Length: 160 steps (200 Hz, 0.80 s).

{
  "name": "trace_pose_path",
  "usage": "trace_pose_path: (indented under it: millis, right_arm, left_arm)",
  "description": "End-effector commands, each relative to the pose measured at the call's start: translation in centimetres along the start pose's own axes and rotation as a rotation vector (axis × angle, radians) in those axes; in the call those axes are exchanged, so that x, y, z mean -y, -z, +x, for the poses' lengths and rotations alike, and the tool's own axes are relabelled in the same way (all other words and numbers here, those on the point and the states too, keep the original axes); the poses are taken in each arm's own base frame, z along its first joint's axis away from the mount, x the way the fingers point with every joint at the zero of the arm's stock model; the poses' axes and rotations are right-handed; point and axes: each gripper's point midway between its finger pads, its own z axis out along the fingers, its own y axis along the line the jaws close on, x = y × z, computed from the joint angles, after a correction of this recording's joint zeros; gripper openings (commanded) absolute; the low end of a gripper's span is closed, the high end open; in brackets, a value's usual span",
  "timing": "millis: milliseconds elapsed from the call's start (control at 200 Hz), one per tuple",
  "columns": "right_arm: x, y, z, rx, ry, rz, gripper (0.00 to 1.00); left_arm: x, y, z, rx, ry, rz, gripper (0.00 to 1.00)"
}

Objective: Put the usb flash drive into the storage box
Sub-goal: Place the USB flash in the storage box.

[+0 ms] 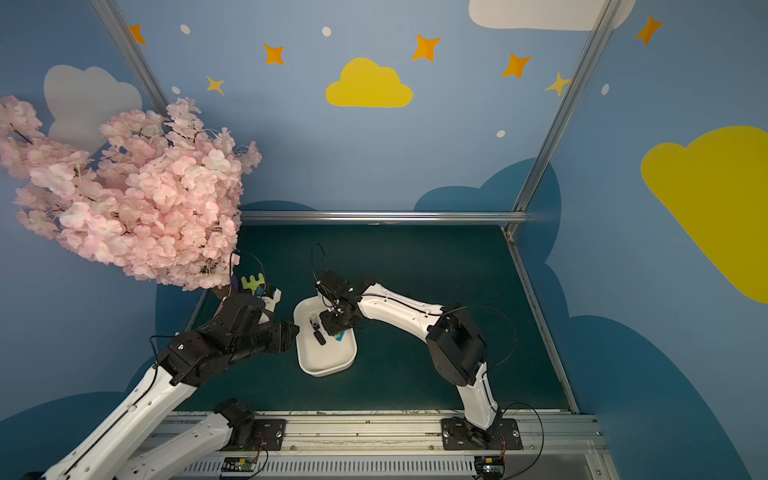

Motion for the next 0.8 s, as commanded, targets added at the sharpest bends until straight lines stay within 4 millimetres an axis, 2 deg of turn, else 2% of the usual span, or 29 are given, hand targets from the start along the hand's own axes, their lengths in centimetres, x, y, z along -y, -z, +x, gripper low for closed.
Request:
trace_pose_path:
  millis: [0,245,430,546,636,731,796]
  right_arm:
    - [0.0,-0.5,-0.7,0.014,-0.001,0.045,0.21]
    - [-0.3,-2.5,0.2,-0.022,-0.002,0.069,0.28]
    - [0.2,-2.5,0.3,-0.019,-0.002,0.086,0.34]
    - [0.3,-0.6,-0.3,0.020,0.006,0.076,0.34]
    - [1.2,2.2,-1.0,0.071,-0.003,0.070,0.34]
    - [3.9,5.9,-1.3,0.137,-0.047,0.079,0.34]
    - [7.1,8.6,-1.2,0.191,-0.106,0.103,0.34]
  left_arm:
    - [-0.4,-0.1,0.0,0.003,0.006,-0.016,0.64]
    - [-0.3,-0.4,0.2,-0.013,0.004,-0.017,0.64]
    - [-0.3,-0.8,0.3,-0.029,0.002,-0.020,0.64]
    - [-0.4,-0.7,0.3,-0.021,0.004,-0.021,0.64]
    - [-0.2,-0.7,0.3,-0.025,0.005,-0.016,0.64]
    - [0.7,-1.2,0.5,-0.047,-0.006,0.024,0.64]
    - [1.2,-1.5,0.4,-0.065,-0.013,0.043,0.64]
